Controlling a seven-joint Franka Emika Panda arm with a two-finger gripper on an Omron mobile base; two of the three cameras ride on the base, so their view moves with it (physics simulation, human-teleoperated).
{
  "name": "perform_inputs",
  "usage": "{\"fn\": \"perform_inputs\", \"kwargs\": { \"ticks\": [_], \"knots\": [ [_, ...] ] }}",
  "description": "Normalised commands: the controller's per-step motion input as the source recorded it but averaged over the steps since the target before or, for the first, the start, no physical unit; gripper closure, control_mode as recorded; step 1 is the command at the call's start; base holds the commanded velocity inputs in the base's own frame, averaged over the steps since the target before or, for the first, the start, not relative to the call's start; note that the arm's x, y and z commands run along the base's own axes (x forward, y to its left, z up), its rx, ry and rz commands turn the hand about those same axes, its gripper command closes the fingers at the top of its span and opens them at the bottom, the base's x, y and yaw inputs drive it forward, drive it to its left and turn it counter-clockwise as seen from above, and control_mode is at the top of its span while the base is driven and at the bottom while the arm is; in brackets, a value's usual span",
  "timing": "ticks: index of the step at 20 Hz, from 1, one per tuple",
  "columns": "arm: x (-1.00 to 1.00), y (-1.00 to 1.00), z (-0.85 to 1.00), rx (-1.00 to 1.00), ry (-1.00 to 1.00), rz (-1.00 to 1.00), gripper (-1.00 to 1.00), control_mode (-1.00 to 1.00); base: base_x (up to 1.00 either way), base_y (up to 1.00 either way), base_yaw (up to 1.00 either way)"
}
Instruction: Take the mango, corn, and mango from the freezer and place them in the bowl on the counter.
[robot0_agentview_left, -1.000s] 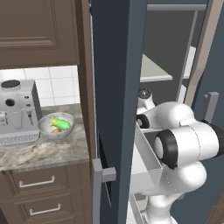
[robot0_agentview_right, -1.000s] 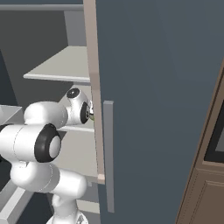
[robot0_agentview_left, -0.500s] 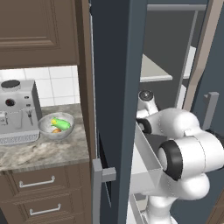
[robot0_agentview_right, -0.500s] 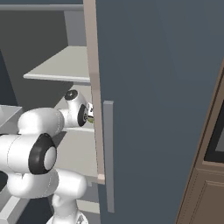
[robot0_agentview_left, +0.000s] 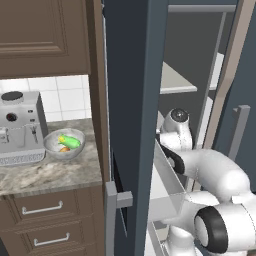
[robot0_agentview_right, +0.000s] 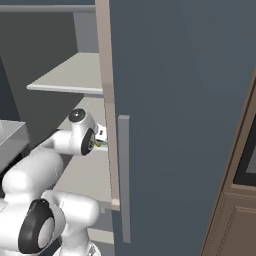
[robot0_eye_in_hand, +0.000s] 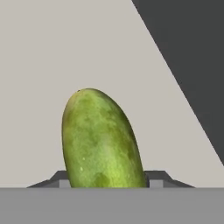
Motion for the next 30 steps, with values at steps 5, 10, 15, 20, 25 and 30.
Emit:
{"fn": "perform_inputs", "kwargs": {
  "ticks": [5, 10, 15, 20, 25, 30],
  "knots": [
    [-0.48, 0.06, 0.53, 0.02, 0.0, 0.04, 1.0, -1.0, 0.0, 0.0, 0.0],
    [-0.58, 0.0, 0.56, 0.0, 0.0, 0.01, 1.0, -1.0, 0.0, 0.0, 0.0],
    [-0.71, 0.0, 0.51, 0.0, 0.0, 0.04, 1.0, -1.0, 0.0, 0.0, 0.0],
    [-0.98, 0.01, 0.46, 0.0, 0.0, 0.03, 1.0, -1.0, 0.0, 0.0, 0.0],
    [-0.85, 0.0, 0.73, 0.0, 0.04, 0.01, 1.0, -1.0, 0.0, 0.0, 0.0],
    [-0.77, -0.15, 0.6, 0.0, 0.0, 0.0, 1.0, -1.0, 0.0, 0.0, 0.0]
  ]
}}
